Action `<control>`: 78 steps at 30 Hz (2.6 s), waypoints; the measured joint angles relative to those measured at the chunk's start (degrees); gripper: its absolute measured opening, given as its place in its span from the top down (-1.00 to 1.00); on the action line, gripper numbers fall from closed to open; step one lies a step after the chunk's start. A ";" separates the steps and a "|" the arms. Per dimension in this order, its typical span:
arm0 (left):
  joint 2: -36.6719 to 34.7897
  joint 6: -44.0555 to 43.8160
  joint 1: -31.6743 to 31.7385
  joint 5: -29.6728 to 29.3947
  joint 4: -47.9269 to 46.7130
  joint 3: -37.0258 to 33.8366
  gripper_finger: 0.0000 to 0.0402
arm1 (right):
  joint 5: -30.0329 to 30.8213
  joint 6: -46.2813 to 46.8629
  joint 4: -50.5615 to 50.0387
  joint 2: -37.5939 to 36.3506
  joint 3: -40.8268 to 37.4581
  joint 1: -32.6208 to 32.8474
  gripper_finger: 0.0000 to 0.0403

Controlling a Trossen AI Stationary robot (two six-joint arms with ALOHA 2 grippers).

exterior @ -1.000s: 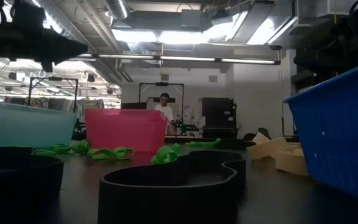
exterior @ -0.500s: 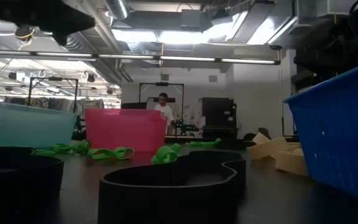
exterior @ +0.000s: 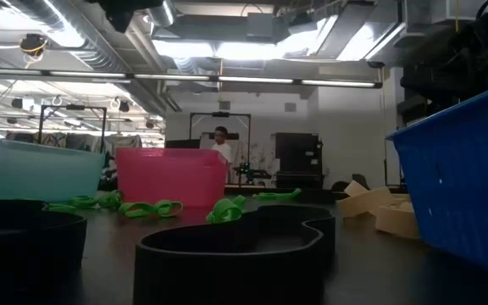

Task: Sort rubber bands into baskets
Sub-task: Put the black rubber band into the pink bin

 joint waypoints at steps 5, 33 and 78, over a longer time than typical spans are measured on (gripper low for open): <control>6.51 -0.03 -2.87 0.88 -0.40 2.29 0.28 | 0.01 0.00 0.00 0.00 0.00 -0.01 0.91; 38.56 3.10 -16.53 8.81 -0.45 2.78 0.03 | -0.01 -0.01 -0.02 0.00 0.00 -0.01 0.91; 36.54 -0.94 -13.23 9.89 -0.44 2.76 0.98 | -0.03 -0.02 -0.07 0.00 0.00 -0.01 0.91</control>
